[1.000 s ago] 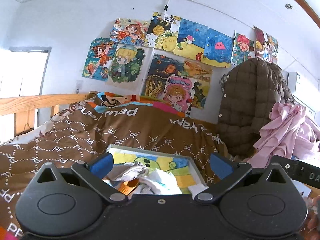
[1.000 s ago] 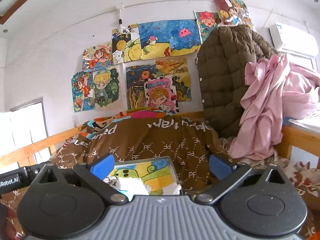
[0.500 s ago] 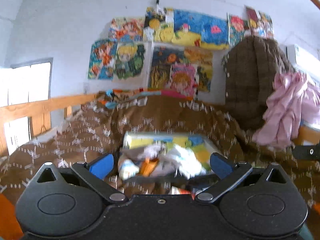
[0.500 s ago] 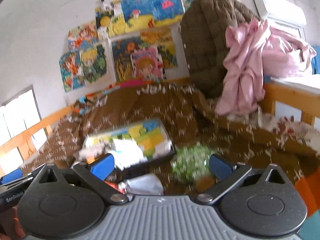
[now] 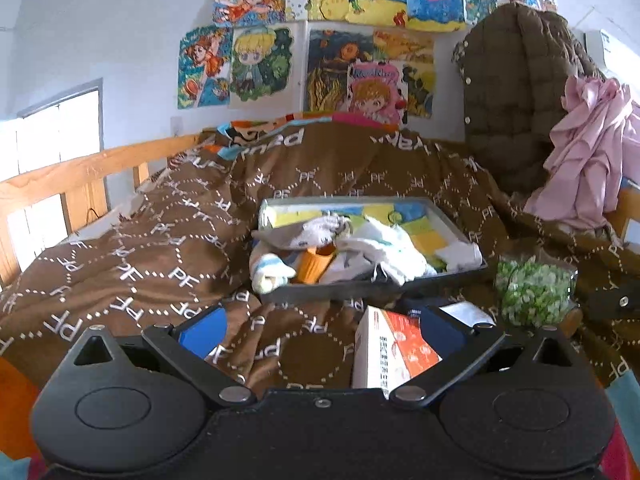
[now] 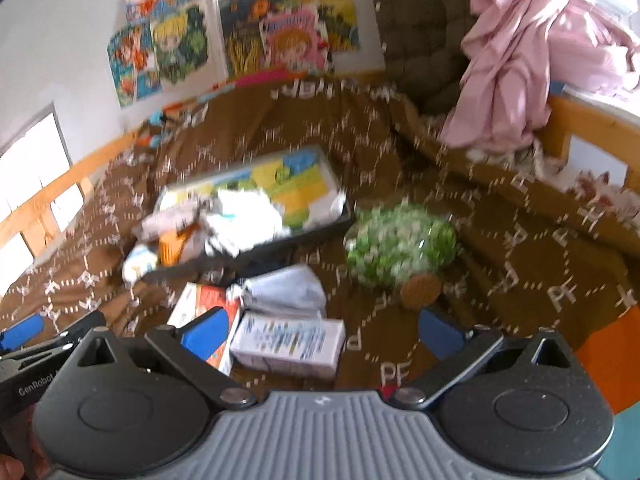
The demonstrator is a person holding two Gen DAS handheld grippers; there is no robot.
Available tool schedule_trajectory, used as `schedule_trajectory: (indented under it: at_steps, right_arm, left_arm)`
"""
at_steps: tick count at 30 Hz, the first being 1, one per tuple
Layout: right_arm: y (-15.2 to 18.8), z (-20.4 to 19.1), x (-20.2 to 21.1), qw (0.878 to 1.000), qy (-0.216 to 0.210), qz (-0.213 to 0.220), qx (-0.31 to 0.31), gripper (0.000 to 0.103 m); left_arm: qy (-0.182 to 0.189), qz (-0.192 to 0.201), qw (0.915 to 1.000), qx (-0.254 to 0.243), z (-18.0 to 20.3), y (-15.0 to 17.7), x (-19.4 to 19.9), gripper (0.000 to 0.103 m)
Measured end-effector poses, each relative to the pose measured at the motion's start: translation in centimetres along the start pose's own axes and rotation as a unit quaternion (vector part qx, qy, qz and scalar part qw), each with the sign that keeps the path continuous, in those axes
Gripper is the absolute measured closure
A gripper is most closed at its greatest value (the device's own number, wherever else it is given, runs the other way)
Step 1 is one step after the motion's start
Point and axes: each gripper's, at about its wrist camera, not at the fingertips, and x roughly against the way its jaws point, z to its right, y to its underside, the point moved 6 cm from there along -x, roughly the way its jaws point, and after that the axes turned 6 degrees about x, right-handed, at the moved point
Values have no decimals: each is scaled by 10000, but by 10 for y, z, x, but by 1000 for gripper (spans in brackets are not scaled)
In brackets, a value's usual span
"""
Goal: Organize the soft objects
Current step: 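Move both open tools back toward the remaining items beside the tray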
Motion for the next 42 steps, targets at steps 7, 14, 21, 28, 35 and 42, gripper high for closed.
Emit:
schedule_trajectory:
  at_steps: [7,14,21,28,35,42]
  right_arm:
    - [5,-9,-8,9994,-105,-231,224,0]
    - [6,-15,-15,9985,-174,-377,362,0]
    - [6,-22,-22,9977,-289,-395,478,0]
    - [2,-27,-26,9975,-272,-218,616,0]
    - [-3,-33,-28,9966,-246,5,783,0]
    - [-8,-38,-31,9941,-102,301,1037,0]
  left_arm:
    - [25,-199,9997,-137,4,10,-7,1]
    - [-68,-292,9992,-246,4,15,-12,1]
    - [-121,-346,9993,-15,-2,14,-19,1]
    - [-158,-323,9992,195,-6,14,-29,1]
    - [-174,-346,9988,296,-8,17,-41,1]
    - [-96,-415,9975,559,-12,16,-47,1]
